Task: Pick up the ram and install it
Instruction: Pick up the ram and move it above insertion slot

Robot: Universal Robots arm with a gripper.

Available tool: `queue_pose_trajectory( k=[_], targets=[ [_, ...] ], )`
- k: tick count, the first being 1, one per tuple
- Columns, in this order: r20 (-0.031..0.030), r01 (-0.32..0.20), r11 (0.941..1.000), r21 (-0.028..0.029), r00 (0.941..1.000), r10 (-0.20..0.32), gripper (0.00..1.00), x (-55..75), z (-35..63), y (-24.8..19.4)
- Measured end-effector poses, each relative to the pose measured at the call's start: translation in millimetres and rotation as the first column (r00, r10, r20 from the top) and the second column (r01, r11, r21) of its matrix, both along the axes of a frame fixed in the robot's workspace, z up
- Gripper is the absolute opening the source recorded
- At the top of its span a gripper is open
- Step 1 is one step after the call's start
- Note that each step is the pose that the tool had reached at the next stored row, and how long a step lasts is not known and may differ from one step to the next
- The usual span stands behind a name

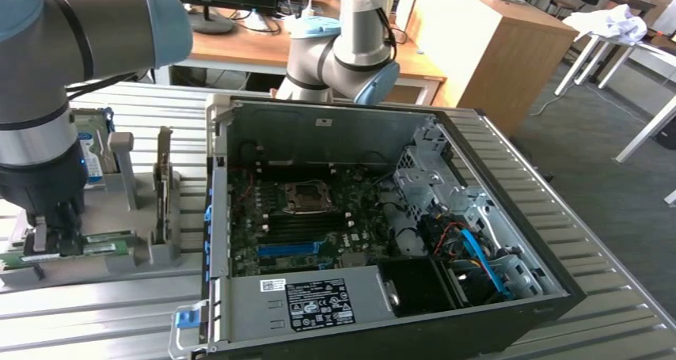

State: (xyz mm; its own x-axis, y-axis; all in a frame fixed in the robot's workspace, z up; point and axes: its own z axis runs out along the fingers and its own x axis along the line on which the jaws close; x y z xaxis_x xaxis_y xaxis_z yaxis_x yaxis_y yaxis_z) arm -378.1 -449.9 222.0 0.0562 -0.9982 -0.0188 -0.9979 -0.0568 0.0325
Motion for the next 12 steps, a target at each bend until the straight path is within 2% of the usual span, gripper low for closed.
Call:
queue_pose_trajectory(
  k=[12],
  targets=[
    [0.0, 0.0, 1.0, 0.0, 1.0, 0.0, 0.13, 0.0, 7.3, 0.0]
  ],
)
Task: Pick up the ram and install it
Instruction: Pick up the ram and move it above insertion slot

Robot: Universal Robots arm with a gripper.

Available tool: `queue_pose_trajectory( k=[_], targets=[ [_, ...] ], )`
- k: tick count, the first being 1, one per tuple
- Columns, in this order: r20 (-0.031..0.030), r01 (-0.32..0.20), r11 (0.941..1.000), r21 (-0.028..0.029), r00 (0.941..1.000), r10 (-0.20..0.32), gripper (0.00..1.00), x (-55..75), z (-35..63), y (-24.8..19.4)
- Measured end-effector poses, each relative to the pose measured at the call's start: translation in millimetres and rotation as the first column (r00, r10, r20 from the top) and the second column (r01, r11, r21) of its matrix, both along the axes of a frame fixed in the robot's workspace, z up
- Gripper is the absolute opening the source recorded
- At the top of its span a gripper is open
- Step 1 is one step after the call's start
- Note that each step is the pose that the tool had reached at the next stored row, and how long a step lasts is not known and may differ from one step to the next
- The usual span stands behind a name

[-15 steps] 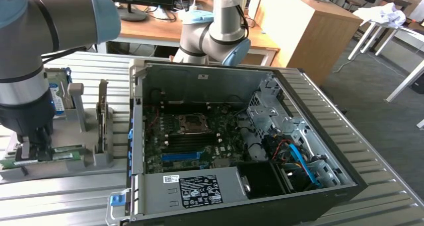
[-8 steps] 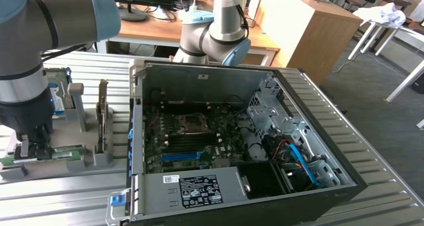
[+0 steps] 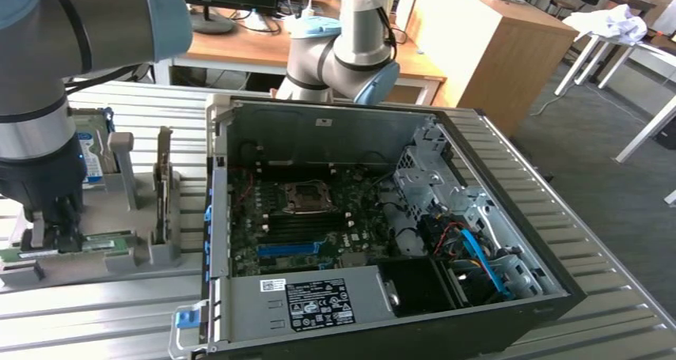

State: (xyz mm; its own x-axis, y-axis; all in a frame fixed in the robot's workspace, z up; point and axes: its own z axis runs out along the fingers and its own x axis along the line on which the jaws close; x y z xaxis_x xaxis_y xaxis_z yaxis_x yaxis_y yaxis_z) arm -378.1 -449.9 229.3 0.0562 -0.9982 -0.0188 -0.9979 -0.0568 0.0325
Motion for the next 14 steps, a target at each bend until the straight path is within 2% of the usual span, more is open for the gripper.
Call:
queue_pose_trajectory(
  k=[14],
  targets=[
    [0.0, 0.0, 1.0, 0.0001, 1.0, 0.0, 0.13, 0.0, 6.2, 0.0]
  ],
)
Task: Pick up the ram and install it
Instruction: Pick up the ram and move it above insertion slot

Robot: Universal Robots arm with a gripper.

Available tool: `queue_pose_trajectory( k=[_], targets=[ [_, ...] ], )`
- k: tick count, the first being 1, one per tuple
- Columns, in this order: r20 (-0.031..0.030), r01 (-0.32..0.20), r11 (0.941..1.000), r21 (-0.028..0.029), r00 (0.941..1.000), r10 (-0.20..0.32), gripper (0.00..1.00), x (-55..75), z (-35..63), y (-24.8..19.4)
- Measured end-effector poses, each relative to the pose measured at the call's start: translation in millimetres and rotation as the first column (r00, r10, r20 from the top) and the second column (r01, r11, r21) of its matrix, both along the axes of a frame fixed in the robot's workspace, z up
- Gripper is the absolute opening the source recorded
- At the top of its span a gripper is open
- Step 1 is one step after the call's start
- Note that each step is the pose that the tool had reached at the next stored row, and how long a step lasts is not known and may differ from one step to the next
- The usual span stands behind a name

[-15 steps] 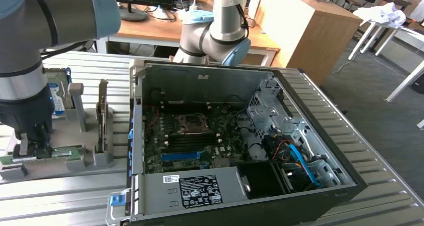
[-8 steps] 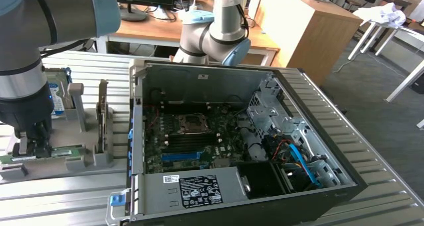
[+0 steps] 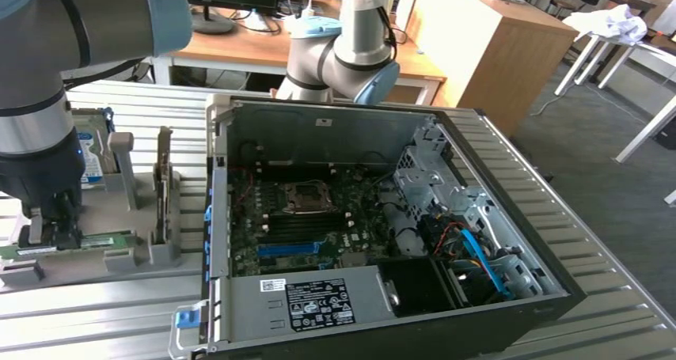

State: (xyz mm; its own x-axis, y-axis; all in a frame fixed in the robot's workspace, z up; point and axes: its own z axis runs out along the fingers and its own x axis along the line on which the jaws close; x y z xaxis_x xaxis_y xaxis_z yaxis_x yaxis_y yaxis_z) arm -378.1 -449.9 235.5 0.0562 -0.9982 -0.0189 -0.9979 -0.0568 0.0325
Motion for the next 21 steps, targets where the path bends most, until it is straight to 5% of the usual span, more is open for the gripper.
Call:
queue_pose_trajectory(
  k=[21],
  targets=[
    [0.0, 0.0, 1.0, 0.0, 1.0, 0.0, 0.13, 0.0, 9.6, 0.0]
  ],
)
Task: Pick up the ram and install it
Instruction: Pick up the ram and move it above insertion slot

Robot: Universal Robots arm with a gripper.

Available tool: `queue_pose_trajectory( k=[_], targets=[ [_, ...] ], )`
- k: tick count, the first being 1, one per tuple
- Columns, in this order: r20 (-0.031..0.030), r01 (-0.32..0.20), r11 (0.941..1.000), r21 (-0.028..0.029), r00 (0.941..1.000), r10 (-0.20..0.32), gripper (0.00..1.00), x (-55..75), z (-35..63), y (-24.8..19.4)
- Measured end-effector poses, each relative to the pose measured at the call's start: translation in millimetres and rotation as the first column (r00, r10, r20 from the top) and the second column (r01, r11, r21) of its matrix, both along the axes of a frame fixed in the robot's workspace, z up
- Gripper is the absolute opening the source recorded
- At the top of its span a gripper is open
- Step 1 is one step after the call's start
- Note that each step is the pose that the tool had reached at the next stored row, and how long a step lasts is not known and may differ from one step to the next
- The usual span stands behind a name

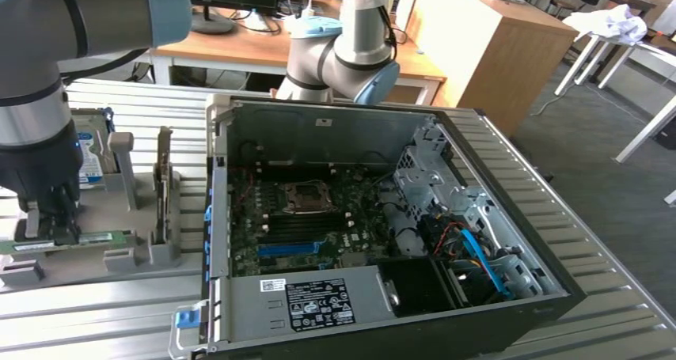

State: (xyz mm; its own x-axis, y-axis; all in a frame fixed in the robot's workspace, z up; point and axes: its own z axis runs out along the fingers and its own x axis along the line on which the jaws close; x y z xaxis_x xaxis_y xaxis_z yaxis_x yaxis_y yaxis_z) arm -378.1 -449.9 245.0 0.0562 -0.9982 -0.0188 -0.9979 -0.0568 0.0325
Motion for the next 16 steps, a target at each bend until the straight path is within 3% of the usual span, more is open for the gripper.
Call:
queue_pose_trajectory(
  k=[16],
  targets=[
    [-0.0001, 0.0, 1.0, 0.0, 1.0, 0.0, 0.13, 0.0, 6.6, 0.0]
  ],
)
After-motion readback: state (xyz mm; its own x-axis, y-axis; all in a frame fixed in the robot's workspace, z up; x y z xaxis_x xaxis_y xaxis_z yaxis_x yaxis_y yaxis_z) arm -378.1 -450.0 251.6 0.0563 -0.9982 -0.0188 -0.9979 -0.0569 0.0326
